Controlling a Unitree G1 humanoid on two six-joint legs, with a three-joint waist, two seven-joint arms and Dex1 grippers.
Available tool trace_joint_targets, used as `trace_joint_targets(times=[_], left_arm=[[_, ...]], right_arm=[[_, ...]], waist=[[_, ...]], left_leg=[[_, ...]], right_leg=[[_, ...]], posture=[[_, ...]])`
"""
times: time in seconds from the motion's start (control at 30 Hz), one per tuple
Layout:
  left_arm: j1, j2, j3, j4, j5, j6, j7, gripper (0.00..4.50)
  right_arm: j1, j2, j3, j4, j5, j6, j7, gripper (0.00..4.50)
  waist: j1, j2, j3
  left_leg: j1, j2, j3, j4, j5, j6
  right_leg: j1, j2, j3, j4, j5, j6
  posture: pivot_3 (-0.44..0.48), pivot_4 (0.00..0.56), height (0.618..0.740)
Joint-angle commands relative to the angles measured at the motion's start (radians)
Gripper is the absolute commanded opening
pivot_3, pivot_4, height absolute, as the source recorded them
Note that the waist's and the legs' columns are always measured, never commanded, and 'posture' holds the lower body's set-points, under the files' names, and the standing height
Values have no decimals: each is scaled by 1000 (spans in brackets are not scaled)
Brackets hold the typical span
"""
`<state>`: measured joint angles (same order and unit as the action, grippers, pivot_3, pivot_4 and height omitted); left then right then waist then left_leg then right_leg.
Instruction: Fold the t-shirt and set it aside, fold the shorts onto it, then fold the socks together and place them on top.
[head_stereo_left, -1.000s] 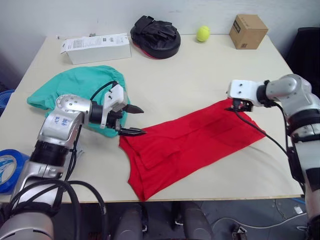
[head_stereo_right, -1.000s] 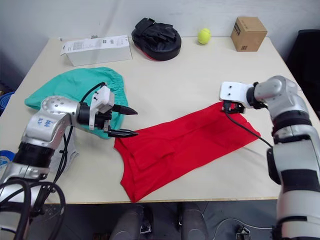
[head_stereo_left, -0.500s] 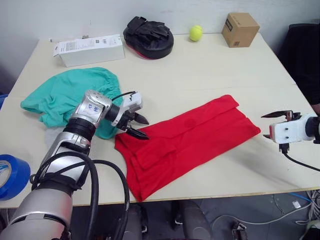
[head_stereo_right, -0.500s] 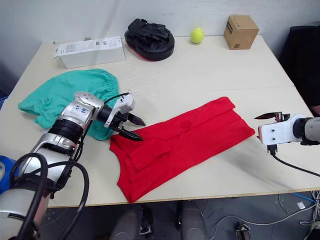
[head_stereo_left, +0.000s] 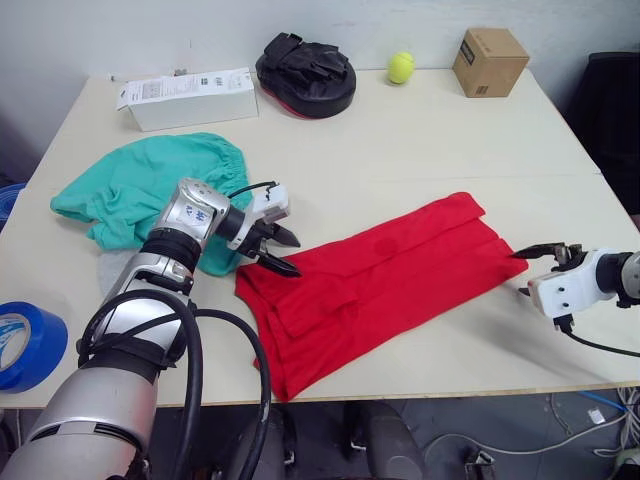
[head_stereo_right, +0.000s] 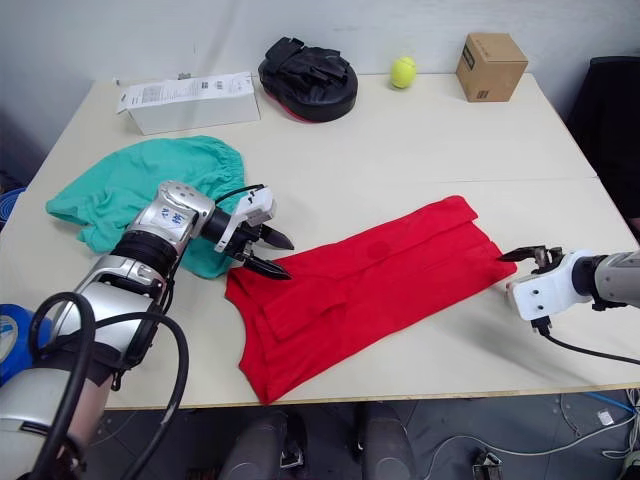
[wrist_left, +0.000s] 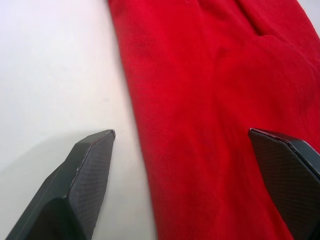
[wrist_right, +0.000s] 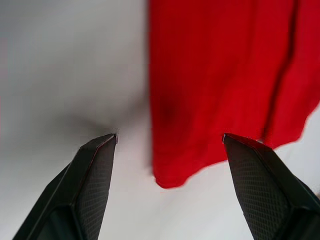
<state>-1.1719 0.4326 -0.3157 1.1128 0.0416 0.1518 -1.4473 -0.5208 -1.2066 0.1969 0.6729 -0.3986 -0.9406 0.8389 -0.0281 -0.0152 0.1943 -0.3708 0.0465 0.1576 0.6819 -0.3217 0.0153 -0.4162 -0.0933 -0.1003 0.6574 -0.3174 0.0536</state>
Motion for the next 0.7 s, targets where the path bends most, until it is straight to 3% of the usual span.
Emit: trace_joint_targets(times=[0.03,0.07,0.13,0.43,0.47,0.7], left_arm=[[1,-7,4,-3,19,4,-27,4085],[3,-6,6,-6,20,7,-33,3888],[8,-3,8,-13,23,12,-46,3296],[19,0,20,-36,31,39,-68,455],[23,2,22,-44,29,48,-72,76],[129,45,34,-252,-7,190,-112,11]], right_arm=[[-34,19,5,3,10,-2,-7,3453],[-41,30,9,6,11,5,-5,3453],[-64,52,20,17,-19,13,-20,3047],[-143,87,85,95,-89,-14,-44,116],[-159,91,91,106,-93,-17,-43,0],[-299,137,144,200,-174,-36,-84,0]], waist=[[0,0,0],[0,0,0],[-2,0,0],[-3,0,0],[-3,0,0],[-6,0,0]], left_leg=[[0,0,0,0,0,0],[0,0,0,0,0,0],[0,0,0,0,0,0],[0,0,0,0,0,0],[0,0,0,0,0,0],[0,0,0,0,0,0]], right_leg=[[0,0,0,0,0,0],[0,0,0,0,0,0],[0,0,0,0,0,0],[0,0,0,0,0,0],[0,0,0,0,0,0],[0,0,0,1,0,0]], posture=[[0,150,740],[0,150,740],[0,150,740],[0,150,740],[0,150,740],[0,150,740]])
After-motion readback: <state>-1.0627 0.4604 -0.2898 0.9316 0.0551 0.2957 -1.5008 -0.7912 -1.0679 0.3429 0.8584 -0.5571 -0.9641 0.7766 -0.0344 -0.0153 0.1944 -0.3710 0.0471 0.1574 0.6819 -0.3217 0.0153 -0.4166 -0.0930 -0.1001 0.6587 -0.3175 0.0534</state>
